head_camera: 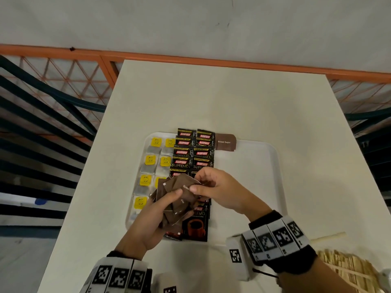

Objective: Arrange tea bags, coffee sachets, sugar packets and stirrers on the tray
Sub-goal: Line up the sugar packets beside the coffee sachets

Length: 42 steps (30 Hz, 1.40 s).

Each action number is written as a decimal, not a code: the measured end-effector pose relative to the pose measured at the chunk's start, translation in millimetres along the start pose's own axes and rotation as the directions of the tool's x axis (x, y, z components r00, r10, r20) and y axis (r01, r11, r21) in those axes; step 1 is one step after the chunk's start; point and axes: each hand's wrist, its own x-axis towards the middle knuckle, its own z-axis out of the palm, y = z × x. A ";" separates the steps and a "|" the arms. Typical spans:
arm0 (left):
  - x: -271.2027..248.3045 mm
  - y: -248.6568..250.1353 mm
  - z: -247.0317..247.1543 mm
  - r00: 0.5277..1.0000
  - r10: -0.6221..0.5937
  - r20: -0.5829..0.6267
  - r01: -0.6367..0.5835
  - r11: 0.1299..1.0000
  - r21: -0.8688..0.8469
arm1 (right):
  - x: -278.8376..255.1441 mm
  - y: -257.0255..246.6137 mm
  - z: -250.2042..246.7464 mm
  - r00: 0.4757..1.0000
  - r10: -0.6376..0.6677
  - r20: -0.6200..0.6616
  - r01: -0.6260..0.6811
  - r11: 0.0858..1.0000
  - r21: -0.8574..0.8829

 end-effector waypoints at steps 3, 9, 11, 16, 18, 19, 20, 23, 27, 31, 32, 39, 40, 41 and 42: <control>0.2 -3.9 -1.9 1.000 0.000 -0.018 0.000 1.000 0.003 | -3.2 -0.4 -3.1 0.999 -0.038 -0.020 0.039 0.998 0.053; 2.5 -6.0 -0.2 0.997 0.043 -0.062 -0.046 0.998 -0.051 | -10.9 -1.9 -4.9 1.000 -0.002 -0.016 0.005 0.983 0.185; 3.2 -4.1 0.9 0.995 0.085 -0.061 -0.088 0.995 -0.046 | -13.3 -0.1 -4.9 1.000 -0.003 -0.023 0.006 0.989 0.147; 7.5 -4.6 6.5 0.981 0.174 -0.084 -0.165 0.980 0.109 | -14.6 5.7 -4.2 0.998 0.020 -0.057 -0.003 0.958 0.287; 9.1 -5.6 7.1 0.975 0.198 -0.100 -0.186 0.976 0.115 | -15.7 7.6 -3.8 0.998 0.043 -0.042 -0.025 0.932 0.362; 9.5 -6.0 6.4 0.974 0.202 -0.106 -0.191 0.976 0.109 | -16.6 8.7 -3.6 0.998 0.050 -0.029 -0.034 0.915 0.402; 10.0 -6.3 5.9 0.973 0.201 -0.109 -0.191 0.976 0.102 | -17.4 10.2 -3.9 0.998 0.059 -0.016 -0.046 0.893 0.447; 10.9 -6.7 3.3 0.976 0.191 -0.108 -0.184 0.980 0.070 | -18.8 13.7 -6.8 0.996 0.084 0.016 -0.080 0.850 0.520; 9.7 -4.2 3.2 0.984 0.166 -0.060 -0.166 0.986 0.007 | -14.6 18.2 -16.5 0.991 0.111 -0.077 -0.058 0.865 0.498; 7.9 -2.9 1.2 0.987 0.158 -0.029 -0.160 0.984 -0.083 | -0.2 29.4 -41.1 0.935 0.199 -0.295 0.048 0.750 0.660; 7.3 -3.0 1.1 0.988 0.155 -0.025 -0.157 0.983 -0.094 | 3.9 33.4 -49.0 0.907 0.232 -0.352 0.077 0.730 0.679; 5.8 -3.6 3.0 0.991 0.119 0.062 -0.104 0.974 -0.199 | 30.7 49.1 -80.7 0.750 0.328 -0.574 -0.072 0.904 0.422; 5.9 -3.3 3.0 0.990 0.118 0.074 -0.099 0.970 -0.221 | 34.7 49.7 -81.9 0.745 0.324 -0.583 -0.088 0.914 0.395; 6.3 -3.2 2.8 0.989 0.117 0.086 -0.094 0.966 -0.239 | 38.7 51.0 -82.8 0.741 0.319 -0.591 -0.104 0.924 0.368; 6.7 -3.0 2.7 0.988 0.117 0.098 -0.089 0.963 -0.253 | 42.1 51.7 -83.7 0.737 0.313 -0.599 -0.117 0.932 0.343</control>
